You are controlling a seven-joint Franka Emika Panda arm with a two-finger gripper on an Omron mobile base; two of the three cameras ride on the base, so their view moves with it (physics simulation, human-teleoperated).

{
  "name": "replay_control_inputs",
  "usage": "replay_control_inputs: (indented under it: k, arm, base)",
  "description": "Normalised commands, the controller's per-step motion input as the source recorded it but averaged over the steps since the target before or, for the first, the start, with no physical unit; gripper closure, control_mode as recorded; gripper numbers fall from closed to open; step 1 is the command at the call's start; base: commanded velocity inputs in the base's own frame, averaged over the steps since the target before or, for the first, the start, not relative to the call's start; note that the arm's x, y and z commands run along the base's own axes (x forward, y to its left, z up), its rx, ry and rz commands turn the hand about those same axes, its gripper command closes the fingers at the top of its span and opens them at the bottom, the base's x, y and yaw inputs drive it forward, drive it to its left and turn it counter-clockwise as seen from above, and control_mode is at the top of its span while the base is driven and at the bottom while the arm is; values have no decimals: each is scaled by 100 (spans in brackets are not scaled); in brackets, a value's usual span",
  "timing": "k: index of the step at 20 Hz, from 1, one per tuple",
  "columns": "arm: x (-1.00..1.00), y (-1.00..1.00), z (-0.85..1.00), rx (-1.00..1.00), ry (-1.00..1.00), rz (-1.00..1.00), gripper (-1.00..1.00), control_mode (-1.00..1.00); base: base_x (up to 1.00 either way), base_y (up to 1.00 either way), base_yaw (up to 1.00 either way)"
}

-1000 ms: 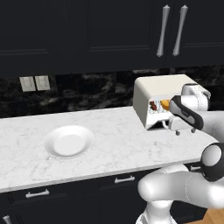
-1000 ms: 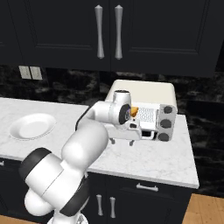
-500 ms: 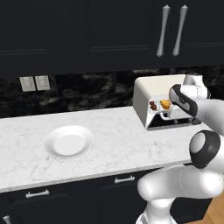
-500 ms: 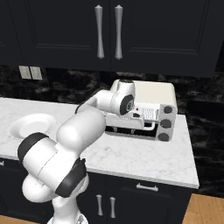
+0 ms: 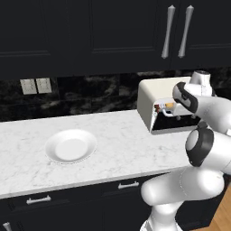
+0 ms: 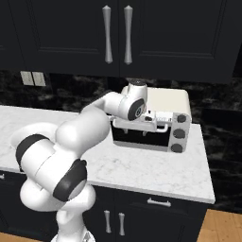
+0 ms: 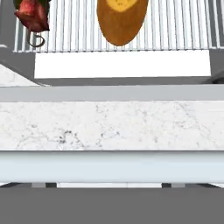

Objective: Pick up the kebab skewer and baguette bread, and place them inside the toaster oven. Close the toaster oven door and start by setting the timer.

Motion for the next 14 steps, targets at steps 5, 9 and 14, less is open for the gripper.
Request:
replay_control_inputs:
  k: [5,9,14]
  arm:
    - [69,10,0,0,-18,-5,-100,-100]
    - [57,23,-7,1,-17,-7,-100,-100]
    - [39,20,-33,0,-16,-10,-100,-100]
  base:
    - [0,0,0]
    - [0,0,0]
    - [0,0,0]
